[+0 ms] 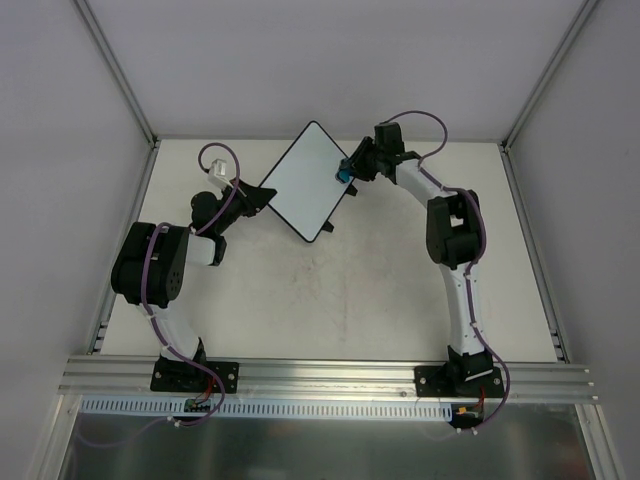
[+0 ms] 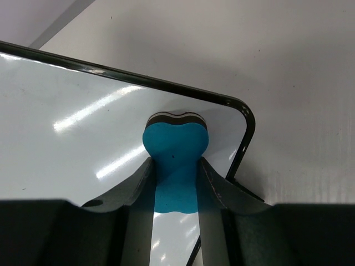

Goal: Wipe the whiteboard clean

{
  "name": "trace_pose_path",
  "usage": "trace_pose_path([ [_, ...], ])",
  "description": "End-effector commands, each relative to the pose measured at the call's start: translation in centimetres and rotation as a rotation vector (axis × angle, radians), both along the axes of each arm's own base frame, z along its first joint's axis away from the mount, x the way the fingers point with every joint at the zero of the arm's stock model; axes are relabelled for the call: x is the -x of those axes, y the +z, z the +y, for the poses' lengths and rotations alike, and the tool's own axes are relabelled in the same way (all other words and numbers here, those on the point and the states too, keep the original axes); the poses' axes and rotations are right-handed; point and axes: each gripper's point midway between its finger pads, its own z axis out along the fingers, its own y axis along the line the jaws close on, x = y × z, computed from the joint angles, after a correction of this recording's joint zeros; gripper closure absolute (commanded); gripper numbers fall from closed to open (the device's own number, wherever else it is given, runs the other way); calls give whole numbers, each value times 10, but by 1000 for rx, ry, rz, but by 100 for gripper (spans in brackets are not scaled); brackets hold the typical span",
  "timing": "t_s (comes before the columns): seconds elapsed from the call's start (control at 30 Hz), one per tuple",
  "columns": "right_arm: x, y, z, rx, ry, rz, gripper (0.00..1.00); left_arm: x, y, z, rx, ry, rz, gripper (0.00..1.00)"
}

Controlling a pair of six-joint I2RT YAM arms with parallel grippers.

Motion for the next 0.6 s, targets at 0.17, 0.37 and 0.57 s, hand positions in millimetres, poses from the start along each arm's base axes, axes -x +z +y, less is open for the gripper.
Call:
trace_pose_path([
  [0.17, -3, -20, -19, 18, -1, 49, 99, 21, 23, -26, -1, -183, -102, 100],
  [0.37, -1, -19, -11, -6, 28, 52, 100, 23, 24, -26, 12, -205, -93, 100],
  [0.57, 11, -13, 1, 17, 82, 31, 100, 21, 25, -28, 26, -234, -81, 100],
])
